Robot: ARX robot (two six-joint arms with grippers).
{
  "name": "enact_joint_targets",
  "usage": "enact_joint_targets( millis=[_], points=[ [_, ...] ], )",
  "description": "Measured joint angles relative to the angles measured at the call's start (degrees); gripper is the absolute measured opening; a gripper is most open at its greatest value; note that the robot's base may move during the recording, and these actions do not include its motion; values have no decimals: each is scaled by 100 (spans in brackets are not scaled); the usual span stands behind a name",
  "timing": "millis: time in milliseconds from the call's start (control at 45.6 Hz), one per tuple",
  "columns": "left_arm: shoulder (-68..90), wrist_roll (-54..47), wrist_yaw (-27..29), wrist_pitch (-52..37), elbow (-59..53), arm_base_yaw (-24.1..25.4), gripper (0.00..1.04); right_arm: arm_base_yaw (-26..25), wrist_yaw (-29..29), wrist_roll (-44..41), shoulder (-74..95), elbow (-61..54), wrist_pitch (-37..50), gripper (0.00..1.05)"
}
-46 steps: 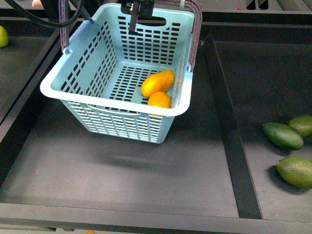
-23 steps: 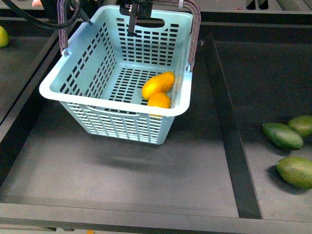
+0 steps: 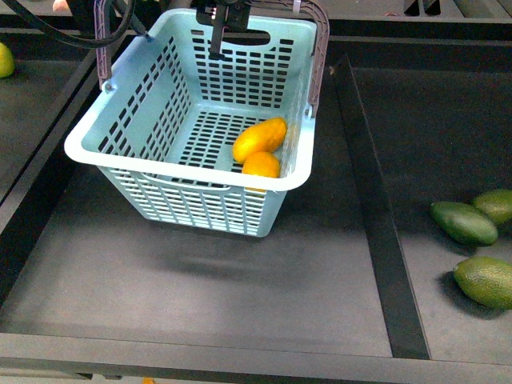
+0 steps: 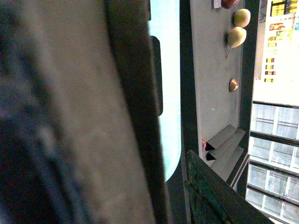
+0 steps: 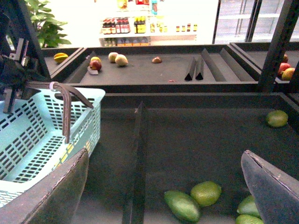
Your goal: Pick lemon and mango into basket
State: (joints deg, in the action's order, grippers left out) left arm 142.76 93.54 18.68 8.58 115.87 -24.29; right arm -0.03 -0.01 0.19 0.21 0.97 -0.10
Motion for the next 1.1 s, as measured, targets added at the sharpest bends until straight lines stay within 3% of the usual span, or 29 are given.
enact_joint_targets(
  millis=[658, 789, 1096],
  points=[
    [0, 0, 0, 0, 0, -2, 29, 0, 0, 0, 0, 0, 0, 96],
    [0, 20, 391, -122, -37, -31, 29, 0, -2, 0, 0, 0, 0, 96],
    [-7, 20, 501, -105, -37, -63, 29, 0, 0, 0, 0, 0, 0, 96]
  ],
)
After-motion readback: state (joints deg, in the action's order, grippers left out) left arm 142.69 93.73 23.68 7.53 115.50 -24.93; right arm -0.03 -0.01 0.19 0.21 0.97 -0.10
